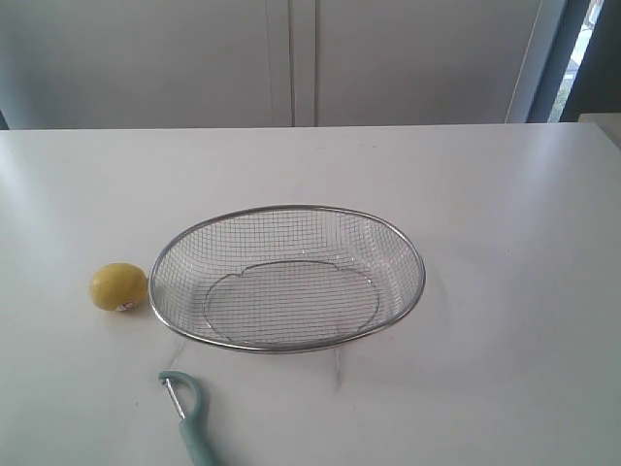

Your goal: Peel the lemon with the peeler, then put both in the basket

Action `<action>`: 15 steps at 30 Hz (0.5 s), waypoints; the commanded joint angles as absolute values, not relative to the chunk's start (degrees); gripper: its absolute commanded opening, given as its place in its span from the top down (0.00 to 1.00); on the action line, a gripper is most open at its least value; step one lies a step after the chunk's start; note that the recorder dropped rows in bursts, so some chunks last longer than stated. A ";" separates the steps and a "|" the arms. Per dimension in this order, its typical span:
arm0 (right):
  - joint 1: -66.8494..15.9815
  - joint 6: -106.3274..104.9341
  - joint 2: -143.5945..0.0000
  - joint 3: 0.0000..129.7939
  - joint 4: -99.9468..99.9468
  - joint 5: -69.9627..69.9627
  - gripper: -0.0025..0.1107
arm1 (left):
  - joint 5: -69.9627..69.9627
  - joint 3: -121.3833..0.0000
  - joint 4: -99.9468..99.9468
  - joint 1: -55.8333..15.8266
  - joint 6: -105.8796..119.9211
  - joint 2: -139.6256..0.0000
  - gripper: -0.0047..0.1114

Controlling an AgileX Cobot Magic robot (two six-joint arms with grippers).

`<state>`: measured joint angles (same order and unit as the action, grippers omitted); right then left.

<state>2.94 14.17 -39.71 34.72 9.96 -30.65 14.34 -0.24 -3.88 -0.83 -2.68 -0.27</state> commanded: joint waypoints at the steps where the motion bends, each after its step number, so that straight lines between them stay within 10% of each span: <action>1: 2.89 14.35 -46.08 40.26 10.51 -38.62 0.98 | 14.19 0.00 -3.52 -0.72 -2.69 0.00 0.96; 15: -2.21 6.89 -63.12 44.04 4.50 -44.57 0.98 | 14.19 0.00 -3.52 -0.72 -2.69 0.00 0.96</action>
